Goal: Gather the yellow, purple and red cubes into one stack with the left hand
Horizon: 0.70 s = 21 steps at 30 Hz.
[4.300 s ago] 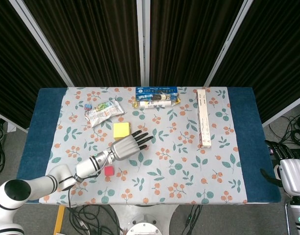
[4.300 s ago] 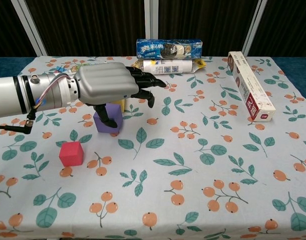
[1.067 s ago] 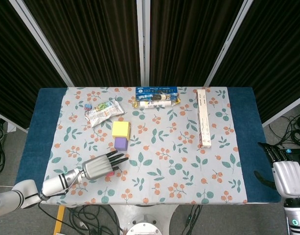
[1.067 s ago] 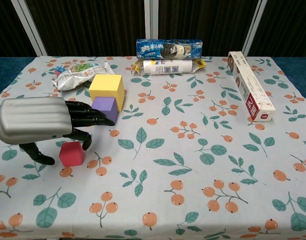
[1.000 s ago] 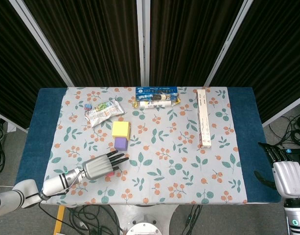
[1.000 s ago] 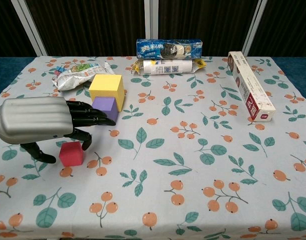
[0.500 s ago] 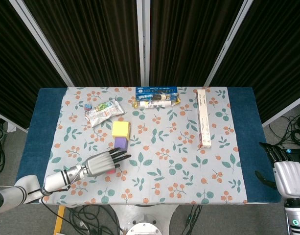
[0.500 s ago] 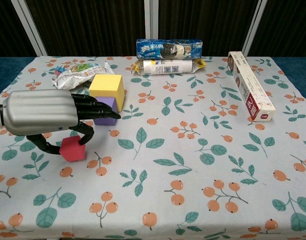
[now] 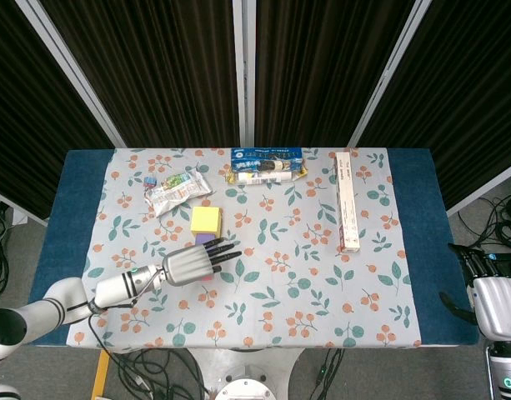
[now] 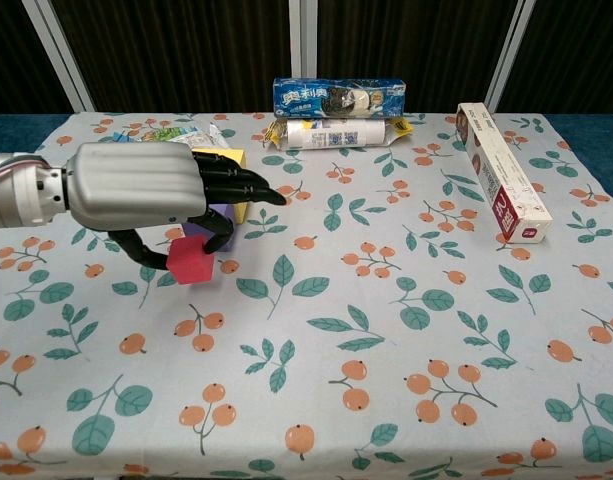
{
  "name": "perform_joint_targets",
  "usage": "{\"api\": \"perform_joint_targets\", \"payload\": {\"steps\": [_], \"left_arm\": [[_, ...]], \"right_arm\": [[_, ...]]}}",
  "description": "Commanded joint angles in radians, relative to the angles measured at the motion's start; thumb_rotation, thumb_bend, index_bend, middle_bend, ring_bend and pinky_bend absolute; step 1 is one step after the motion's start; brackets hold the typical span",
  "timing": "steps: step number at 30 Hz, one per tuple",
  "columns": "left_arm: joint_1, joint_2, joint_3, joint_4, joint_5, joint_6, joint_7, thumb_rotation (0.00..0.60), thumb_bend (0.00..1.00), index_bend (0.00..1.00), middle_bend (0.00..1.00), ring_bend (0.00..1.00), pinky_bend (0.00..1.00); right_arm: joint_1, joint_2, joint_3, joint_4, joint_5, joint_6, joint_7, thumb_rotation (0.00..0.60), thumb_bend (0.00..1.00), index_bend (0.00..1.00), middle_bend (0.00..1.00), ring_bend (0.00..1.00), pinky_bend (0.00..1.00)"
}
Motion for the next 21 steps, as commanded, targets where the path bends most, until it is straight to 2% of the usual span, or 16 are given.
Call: {"api": "perform_joint_targets", "payload": {"steps": [1,21], "left_arm": [[-0.024,-0.024,-0.003,0.036,0.000,-0.022,-0.020,0.600,0.27,0.57,0.06,0.05,0.16],[-0.076,-0.091,0.027,0.170,-0.018,-0.059,-0.079,0.600,0.26,0.55,0.06,0.05,0.16]], "right_arm": [[-0.001,0.000,0.000,0.001,0.002,-0.001,0.001,0.600,0.12,0.13,0.18,0.17,0.27],[-0.010,-0.002,0.003,0.010,0.018,-0.001,0.005,0.600,0.12,0.13,0.18,0.17,0.27]]}}
